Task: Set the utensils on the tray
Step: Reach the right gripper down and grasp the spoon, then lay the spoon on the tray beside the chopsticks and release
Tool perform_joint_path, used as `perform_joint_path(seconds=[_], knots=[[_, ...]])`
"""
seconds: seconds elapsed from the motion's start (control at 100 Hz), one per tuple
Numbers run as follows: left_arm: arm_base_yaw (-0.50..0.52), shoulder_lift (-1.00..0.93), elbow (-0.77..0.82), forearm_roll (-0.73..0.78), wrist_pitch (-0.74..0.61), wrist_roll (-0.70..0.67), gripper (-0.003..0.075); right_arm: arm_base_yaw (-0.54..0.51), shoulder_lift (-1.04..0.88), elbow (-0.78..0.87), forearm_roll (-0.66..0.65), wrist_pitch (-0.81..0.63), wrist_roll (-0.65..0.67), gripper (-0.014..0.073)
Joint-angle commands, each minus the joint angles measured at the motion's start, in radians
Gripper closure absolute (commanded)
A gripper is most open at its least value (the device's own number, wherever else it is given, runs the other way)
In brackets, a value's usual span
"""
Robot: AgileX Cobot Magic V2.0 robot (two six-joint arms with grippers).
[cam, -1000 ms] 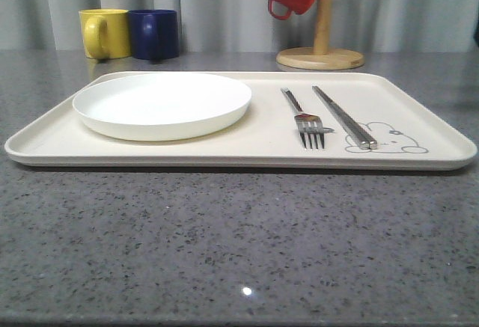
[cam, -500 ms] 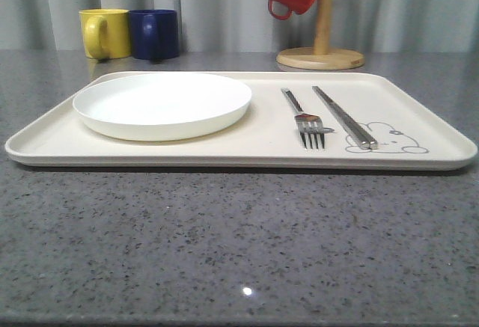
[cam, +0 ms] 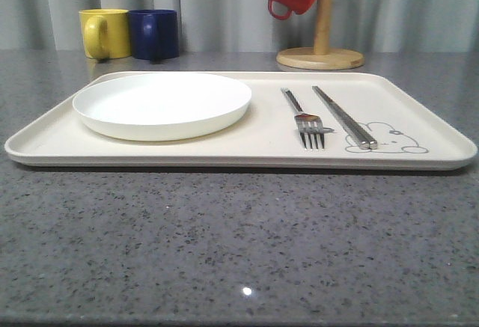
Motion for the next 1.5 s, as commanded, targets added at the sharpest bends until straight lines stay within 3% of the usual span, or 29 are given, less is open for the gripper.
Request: perform_joint_path(seconds=[0.0,0.17,0.36,0.46,0.9,1.15,1.49], knots=[[-0.005,0.005,-0.027,-0.005,-0.070,-0.001,0.0738,-0.005,-0.024,-0.026,-0.003,-0.022,-0.014,0.0223],[-0.005,0.005,-0.027,-0.005,-0.070,-0.001,0.0738,-0.005,-0.010,-0.026,0.001,-0.015,-0.014,0.0241],[-0.005,0.005,-0.027,-0.005,-0.070,-0.001,0.0738,-0.005,-0.011,-0.026,0.008,-0.013,-0.014,0.0504],[-0.005,0.005,-0.027,-0.005,-0.070,-0.001,0.0738,-0.005,-0.022,-0.026,0.018,-0.014,-0.012,0.0591],[-0.005,0.005,-0.027,-0.005,-0.070,-0.001,0.0738,0.031,-0.240,-0.027,0.143,0.035,-0.006,0.0594],[-0.005,0.005,-0.027,-0.005,-0.070,-0.001,0.0738,0.238,-0.303,-0.027,0.136,0.027,0.095,0.0594],[-0.005,0.005,-0.027,-0.005,-0.070,-0.001,0.0738,0.508,-0.203,-0.027,0.036,-0.104,0.307,0.0594]])
